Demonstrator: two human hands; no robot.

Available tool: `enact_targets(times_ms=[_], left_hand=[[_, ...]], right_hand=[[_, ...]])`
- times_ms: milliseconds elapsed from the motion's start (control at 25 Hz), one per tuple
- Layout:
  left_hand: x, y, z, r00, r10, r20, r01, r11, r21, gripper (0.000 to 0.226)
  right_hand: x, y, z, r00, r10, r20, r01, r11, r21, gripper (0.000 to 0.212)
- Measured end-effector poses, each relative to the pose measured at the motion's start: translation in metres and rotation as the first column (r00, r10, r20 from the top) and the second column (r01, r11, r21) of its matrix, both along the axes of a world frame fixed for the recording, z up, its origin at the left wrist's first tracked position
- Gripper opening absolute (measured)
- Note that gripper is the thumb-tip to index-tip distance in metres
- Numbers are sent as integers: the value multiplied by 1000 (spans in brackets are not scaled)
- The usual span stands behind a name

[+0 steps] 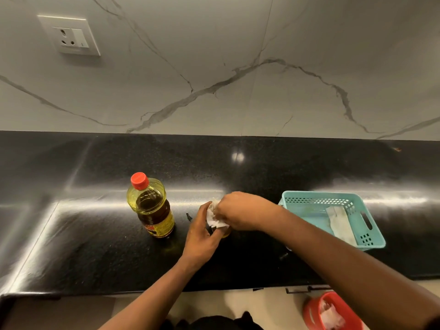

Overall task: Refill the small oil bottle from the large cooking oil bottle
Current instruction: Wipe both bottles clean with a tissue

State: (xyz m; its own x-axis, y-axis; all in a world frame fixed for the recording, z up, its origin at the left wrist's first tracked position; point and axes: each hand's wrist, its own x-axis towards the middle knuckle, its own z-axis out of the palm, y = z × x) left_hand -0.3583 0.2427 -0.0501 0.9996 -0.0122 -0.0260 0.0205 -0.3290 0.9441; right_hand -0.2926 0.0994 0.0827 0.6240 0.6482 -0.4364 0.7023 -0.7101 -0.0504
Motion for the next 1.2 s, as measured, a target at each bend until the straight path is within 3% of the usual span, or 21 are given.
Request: enact_targets(times_ms=[280,360,440,520,560,680,800,880,920,1000,1120,1200], left_hand=[[-1,-6,2,999,17,-39,-19,999,-46,76],[-3,-6,0,999,26,-45,-30,997,-73,80],[-3,-6,-2,997,21,-68,-27,997,-75,72],[-4,-7,-2,998,13,-69,-19,997,-81,65],[-3,-7,0,998,12,-67,-18,996,-86,64],[-3,-7,-1,997,31,-65,-38,993,-112,67],[-3,-3,-2,1000,13,-15,-14,995,-97,61],[-3,-2,-3,999,-16,38,19,996,-82,50],[-2,-3,-3,998,-37,59,41,996,-75,46],[-2,-2,-5,995,-49,86,54,997,-58,43],[0,0,-9,994,-53,99,55,998,-21,45],[0,0,-6,993,-59,100,61,998,-14,48]], right_hand=[[-19,38,-6,937,-309,162,302,951,66,21],[-17,47,-4,908,-377,181,368,926,84,12],[-10,47,-2,866,-460,197,443,887,128,15],[0,40,0,819,-555,145,528,828,189,24],[5,34,1,791,-607,72,578,781,237,17],[13,3,-8,677,-682,-276,721,542,431,10],[1,-32,-22,488,-656,-575,827,138,545,6],[-9,-53,-37,384,-659,-647,822,-75,564,5],[-14,-61,-48,349,-690,-634,807,-122,578,5],[-25,-66,-69,372,-720,-586,798,-75,598,13],[-57,-35,-93,556,-652,-515,741,108,663,41],[-84,-14,-104,615,-648,-450,658,107,746,51]])
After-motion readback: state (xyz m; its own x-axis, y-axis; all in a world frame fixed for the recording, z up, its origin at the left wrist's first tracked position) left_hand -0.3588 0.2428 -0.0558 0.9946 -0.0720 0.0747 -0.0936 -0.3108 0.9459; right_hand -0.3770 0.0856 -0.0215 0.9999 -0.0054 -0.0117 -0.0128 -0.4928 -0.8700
